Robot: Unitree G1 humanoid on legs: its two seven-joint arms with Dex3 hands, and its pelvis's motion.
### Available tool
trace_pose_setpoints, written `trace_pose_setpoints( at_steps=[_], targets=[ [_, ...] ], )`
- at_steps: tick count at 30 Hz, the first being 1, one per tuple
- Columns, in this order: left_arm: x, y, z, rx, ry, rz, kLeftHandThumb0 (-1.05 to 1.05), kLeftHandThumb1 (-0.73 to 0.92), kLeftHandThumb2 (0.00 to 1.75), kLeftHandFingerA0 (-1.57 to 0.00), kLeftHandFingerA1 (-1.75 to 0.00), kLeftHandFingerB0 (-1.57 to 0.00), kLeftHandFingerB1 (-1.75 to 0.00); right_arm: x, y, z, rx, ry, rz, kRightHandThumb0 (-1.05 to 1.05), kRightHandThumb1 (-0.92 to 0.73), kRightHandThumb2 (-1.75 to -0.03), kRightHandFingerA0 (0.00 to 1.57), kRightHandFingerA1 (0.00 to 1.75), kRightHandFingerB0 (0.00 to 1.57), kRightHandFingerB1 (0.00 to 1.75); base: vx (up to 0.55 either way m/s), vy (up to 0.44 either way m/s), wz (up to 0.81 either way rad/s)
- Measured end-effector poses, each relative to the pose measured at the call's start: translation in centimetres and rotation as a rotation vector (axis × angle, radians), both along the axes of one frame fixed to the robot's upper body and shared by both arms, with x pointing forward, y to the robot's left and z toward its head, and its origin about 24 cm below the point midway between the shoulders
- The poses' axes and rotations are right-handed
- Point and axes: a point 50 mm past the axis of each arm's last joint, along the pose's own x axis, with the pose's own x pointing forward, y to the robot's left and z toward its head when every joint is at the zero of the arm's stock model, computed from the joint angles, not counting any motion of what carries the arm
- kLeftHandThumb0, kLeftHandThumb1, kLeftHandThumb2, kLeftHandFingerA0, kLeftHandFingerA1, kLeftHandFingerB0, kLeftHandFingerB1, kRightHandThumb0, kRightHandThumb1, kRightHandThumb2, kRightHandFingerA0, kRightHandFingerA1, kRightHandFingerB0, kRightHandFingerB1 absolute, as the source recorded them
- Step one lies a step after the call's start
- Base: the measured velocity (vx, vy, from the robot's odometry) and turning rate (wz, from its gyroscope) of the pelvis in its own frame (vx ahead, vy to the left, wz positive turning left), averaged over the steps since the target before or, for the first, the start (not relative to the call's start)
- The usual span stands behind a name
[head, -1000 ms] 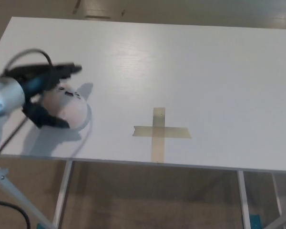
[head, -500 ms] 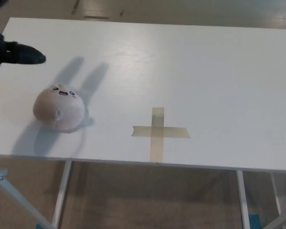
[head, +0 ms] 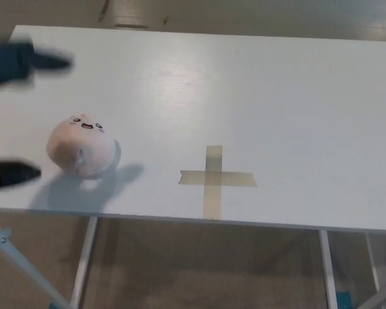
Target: Use the left hand to take the pink dumpling toy on a person's hand and put it on the desk.
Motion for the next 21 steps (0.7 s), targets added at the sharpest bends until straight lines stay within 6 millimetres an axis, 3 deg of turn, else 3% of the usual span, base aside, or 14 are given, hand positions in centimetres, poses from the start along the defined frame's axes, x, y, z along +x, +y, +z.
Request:
trace_pose_setpoints(
  at_steps=[5, 6, 7, 8, 9, 10, 12, 13, 16, 17, 18, 19, 20, 21],
  targets=[
    [-1.9, 0.5, -3.4, -0.062, 0.190, -0.012, -0.38, 0.51, 0.55, -0.65, -0.49, -0.51, -0.39, 0.0, 0.0, 0.0, -0.001, 0.002, 0.002, -0.25, -0.68, -0.60, 0.65, 0.44, 0.55, 0.42, 0.00, 0.000, 0.00],
    [-2.7, 0.8, -4.9, -0.087, 0.274, -0.011, -0.38, 0.51, 0.55, -0.65, -0.49, -0.51, -0.39, -0.1, 0.0, 0.0, -0.001, 0.004, 0.003, -0.25, -0.68, -0.60, 0.65, 0.44, 0.55, 0.42, 0.00, 0.000, 0.00],
    [-2.7, 0.8, -4.9, -0.087, 0.274, -0.011, -0.49, 0.46, 0.73, -0.57, -0.55, -0.43, -0.46, -0.1, 0.0, 0.0, -0.001, 0.004, 0.003, -0.26, -0.68, -0.60, 0.66, 0.45, 0.54, 0.41, 0.00, 0.000, 0.00],
    [-2.7, 0.8, -4.9, -0.087, 0.274, -0.011, -0.49, 0.46, 0.73, -0.57, -0.55, -0.43, -0.46, -0.1, 0.0, 0.0, -0.001, 0.004, 0.003, -0.26, -0.68, -0.60, 0.66, 0.45, 0.54, 0.41, 0.00, 0.000, 0.00],
    [-4.1, 1.2, -7.0, -0.121, 0.409, -0.006, -0.44, 0.54, 0.56, -0.62, -0.46, -0.45, -0.36, -0.3, 0.0, -0.1, -0.002, 0.009, 0.004, -0.26, -0.68, -0.60, 0.66, 0.45, 0.55, 0.42, 0.00, 0.000, 0.00],
    [-4.1, 1.2, -7.0, -0.121, 0.409, -0.006, -0.44, 0.54, 0.56, -0.62, -0.46, -0.45, -0.36, -0.3, 0.0, -0.1, -0.002, 0.009, 0.004, -0.26, -0.68, -0.60, 0.66, 0.45, 0.55, 0.42, 0.00, 0.000, 0.00],
    [-5.6, 1.8, -9.4, -0.149, 0.562, 0.009, -0.46, 0.55, 0.57, -0.62, -0.46, -0.45, -0.36, -0.6, 0.0, -0.3, -0.004, 0.019, 0.008, -0.26, -0.68, -0.60, 0.67, 0.45, 0.56, 0.42, 0.00, 0.000, 0.00],
    [-6.6, 2.3, -11.1, -0.175, 0.666, 0.027, -0.51, 0.48, 0.77, -0.60, -0.56, -0.42, -0.47, -1.0, 0.0, -0.5, -0.005, 0.030, 0.010, -0.26, -0.68, -0.60, 0.67, 0.45, 0.57, 0.42, 0.00, 0.000, 0.00],
    [-7.8, 3.2, -14.3, -0.234, 0.817, 0.076, -0.51, 0.50, 0.79, -0.70, -0.60, -0.52, -0.51, -1.9, -0.1, -0.8, -0.006, 0.055, 0.010, -0.25, -0.68, -0.60, 0.67, 0.45, 0.57, 0.43, 0.00, 0.000, 0.00],
    [-7.9, 3.3, -14.5, -0.239, 0.827, 0.080, -0.51, 0.50, 0.79, -0.70, -0.60, -0.52, -0.51, -1.9, -0.1, -0.8, -0.006, 0.056, 0.010, -0.25, -0.68, -0.60, 0.67, 0.45, 0.57, 0.43, 0.00, 0.000, 0.00],
    [-8.5, 3.8, -16.4, -0.269, 0.899, 0.118, -0.44, 0.60, 0.59, -0.83, -0.56, -0.64, -0.42, -2.2, -0.1, -0.9, -0.007, 0.065, 0.012, -0.25, -0.68, -0.60, 0.67, 0.45, 0.56, 0.42, 0.00, 0.000, 0.00],
    [-8.7, 4.0, -17.0, -0.278, 0.920, 0.130, -0.44, 0.60, 0.59, -0.83, -0.56, -0.64, -0.42, -2.4, -0.1, -1.0, -0.008, 0.068, 0.012, -0.25, -0.68, -0.60, 0.67, 0.45, 0.56, 0.42, 0.00, 0.000, 0.00],
    [-8.9, 4.3, -18.0, -0.295, 0.952, 0.155, -0.48, 0.53, 0.64, -0.84, -0.68, -0.65, -0.47, -2.6, -0.1, -1.1, -0.008, 0.074, 0.012, -0.25, -0.69, -0.60, 0.66, 0.45, 0.55, 0.42, 0.00, 0.000, 0.00],
    [-9.1, 4.5, -18.9, -0.310, 0.979, 0.177, -0.41, 0.60, 0.58, -0.84, -0.83, -0.73, -0.46, -2.7, -0.1, -1.1, -0.009, 0.078, 0.012, -0.25, -0.69, -0.60, 0.66, 0.45, 0.55, 0.42, 0.00, 0.000, 0.00]
  ],
)
